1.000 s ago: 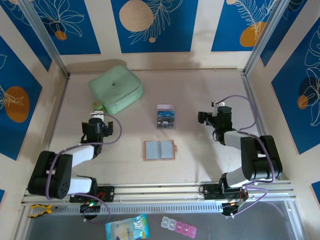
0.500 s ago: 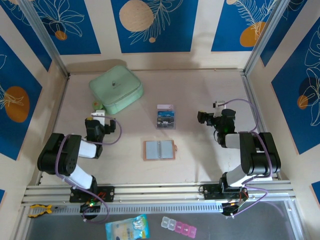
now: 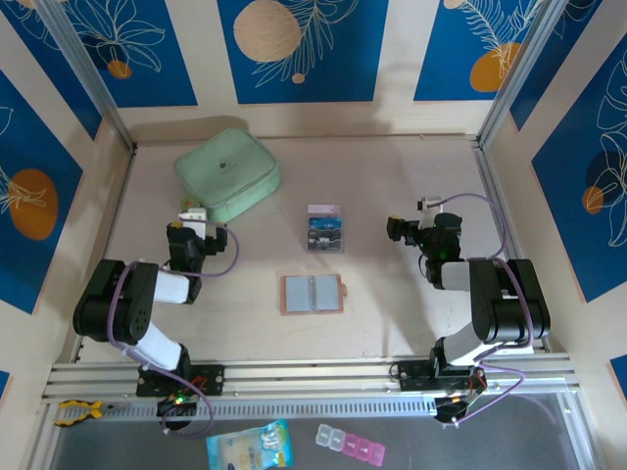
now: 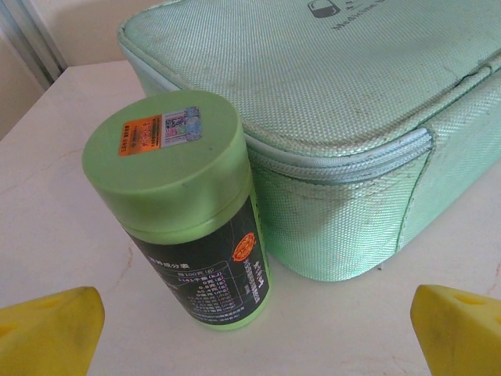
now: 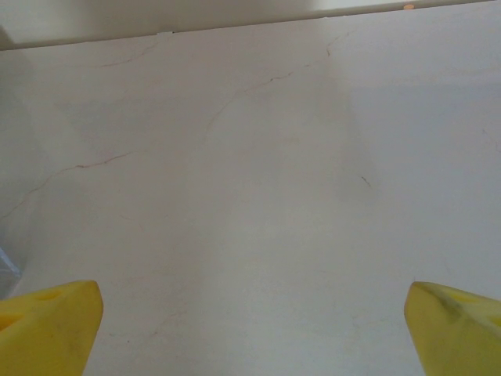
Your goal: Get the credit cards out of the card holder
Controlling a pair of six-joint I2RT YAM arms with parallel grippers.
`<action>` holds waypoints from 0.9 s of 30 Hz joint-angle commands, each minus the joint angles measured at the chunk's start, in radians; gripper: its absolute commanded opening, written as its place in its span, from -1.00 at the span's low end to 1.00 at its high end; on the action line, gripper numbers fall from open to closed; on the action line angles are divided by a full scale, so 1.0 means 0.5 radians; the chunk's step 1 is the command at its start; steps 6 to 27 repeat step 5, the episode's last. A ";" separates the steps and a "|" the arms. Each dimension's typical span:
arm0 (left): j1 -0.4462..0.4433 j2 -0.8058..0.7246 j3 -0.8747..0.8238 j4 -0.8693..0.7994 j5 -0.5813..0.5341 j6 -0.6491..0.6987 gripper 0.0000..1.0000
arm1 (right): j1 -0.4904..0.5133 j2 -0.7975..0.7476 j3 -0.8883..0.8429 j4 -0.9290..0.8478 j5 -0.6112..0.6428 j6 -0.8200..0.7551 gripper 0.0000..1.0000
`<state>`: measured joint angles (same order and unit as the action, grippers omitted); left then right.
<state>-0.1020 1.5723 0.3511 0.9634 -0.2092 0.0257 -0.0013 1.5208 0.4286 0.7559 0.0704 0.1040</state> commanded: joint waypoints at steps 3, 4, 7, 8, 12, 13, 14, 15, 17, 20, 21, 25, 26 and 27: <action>0.011 -0.012 0.019 0.012 0.041 0.016 1.00 | 0.001 0.006 -0.015 0.080 -0.021 -0.025 0.98; 0.011 -0.013 0.022 0.012 0.041 0.016 0.99 | -0.001 -0.002 -0.021 0.085 -0.026 -0.024 0.98; 0.011 -0.013 0.020 0.012 0.041 0.016 1.00 | 0.000 0.002 -0.022 0.092 -0.027 -0.024 0.98; 0.011 -0.013 0.020 0.012 0.041 0.016 1.00 | 0.000 0.002 -0.022 0.092 -0.027 -0.024 0.98; 0.011 -0.013 0.020 0.012 0.041 0.016 1.00 | 0.000 0.002 -0.022 0.092 -0.027 -0.024 0.98; 0.011 -0.013 0.020 0.012 0.041 0.016 1.00 | 0.000 0.002 -0.022 0.092 -0.027 -0.024 0.98; 0.011 -0.013 0.020 0.012 0.041 0.016 1.00 | 0.000 0.002 -0.022 0.092 -0.027 -0.024 0.98; 0.011 -0.013 0.020 0.012 0.041 0.016 1.00 | 0.000 0.002 -0.022 0.092 -0.027 -0.024 0.98; 0.011 -0.013 0.020 0.012 0.041 0.016 1.00 | 0.000 0.002 -0.022 0.092 -0.027 -0.024 0.98; 0.011 -0.013 0.020 0.012 0.041 0.016 1.00 | 0.000 0.002 -0.022 0.092 -0.027 -0.024 0.98; 0.011 -0.013 0.020 0.012 0.041 0.016 1.00 | 0.000 0.002 -0.022 0.092 -0.027 -0.024 0.98; 0.011 -0.013 0.020 0.012 0.041 0.016 1.00 | 0.000 0.002 -0.022 0.092 -0.027 -0.024 0.98; 0.011 -0.013 0.020 0.012 0.041 0.016 1.00 | 0.000 0.002 -0.022 0.092 -0.027 -0.024 0.98; 0.011 -0.013 0.020 0.012 0.041 0.016 1.00 | 0.000 0.002 -0.022 0.092 -0.027 -0.024 0.98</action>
